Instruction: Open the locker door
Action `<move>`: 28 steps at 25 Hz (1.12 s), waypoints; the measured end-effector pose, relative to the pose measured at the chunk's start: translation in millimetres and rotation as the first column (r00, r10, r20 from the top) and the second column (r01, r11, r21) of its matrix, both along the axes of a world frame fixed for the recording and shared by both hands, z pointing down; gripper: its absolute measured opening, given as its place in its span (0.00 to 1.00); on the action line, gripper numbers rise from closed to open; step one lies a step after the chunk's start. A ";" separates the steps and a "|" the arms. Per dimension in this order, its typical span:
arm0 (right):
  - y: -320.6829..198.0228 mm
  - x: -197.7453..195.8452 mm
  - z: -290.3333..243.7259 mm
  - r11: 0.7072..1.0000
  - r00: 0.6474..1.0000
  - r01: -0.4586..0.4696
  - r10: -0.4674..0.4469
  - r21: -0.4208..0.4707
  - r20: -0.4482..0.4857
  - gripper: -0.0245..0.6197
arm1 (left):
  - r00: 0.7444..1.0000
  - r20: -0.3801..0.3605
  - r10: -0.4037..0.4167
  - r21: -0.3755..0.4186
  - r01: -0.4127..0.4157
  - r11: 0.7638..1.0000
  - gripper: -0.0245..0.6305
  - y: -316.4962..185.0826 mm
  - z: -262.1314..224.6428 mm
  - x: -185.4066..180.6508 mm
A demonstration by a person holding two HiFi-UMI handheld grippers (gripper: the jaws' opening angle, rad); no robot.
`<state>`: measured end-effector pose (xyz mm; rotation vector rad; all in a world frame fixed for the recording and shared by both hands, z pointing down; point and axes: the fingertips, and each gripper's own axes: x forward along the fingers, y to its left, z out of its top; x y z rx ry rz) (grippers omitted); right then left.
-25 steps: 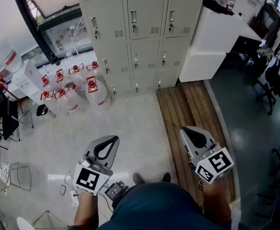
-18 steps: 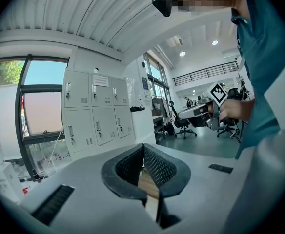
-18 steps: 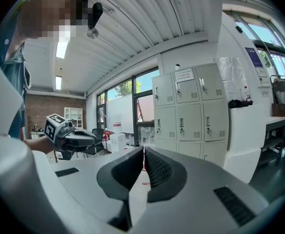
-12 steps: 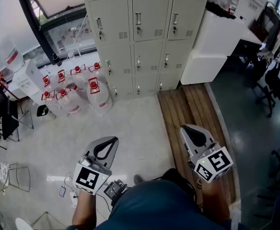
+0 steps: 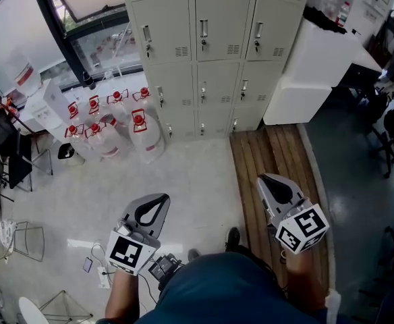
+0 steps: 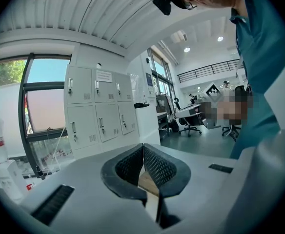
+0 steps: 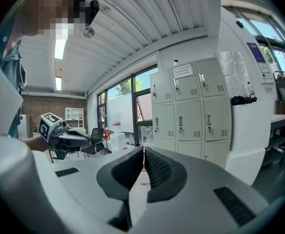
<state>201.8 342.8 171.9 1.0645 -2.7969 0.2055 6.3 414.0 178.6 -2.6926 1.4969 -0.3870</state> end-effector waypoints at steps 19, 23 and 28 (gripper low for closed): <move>-121.3 -18.1 22.8 0.984 0.985 0.172 -0.173 -0.049 -0.016 0.10 | 0.990 -0.022 -0.137 -0.057 0.136 0.989 0.07 -96.3 23.2 11.4; -140.9 -9.9 27.4 0.983 0.985 0.171 -0.172 -0.063 -0.018 0.10 | 0.989 -0.030 -0.142 -0.054 0.140 0.989 0.07 -118.6 23.2 20.7; -165.4 6.8 30.6 0.982 0.984 0.177 -0.178 -0.061 -0.012 0.10 | 0.992 -0.013 -0.128 -0.054 0.127 0.990 0.07 -145.1 23.6 39.0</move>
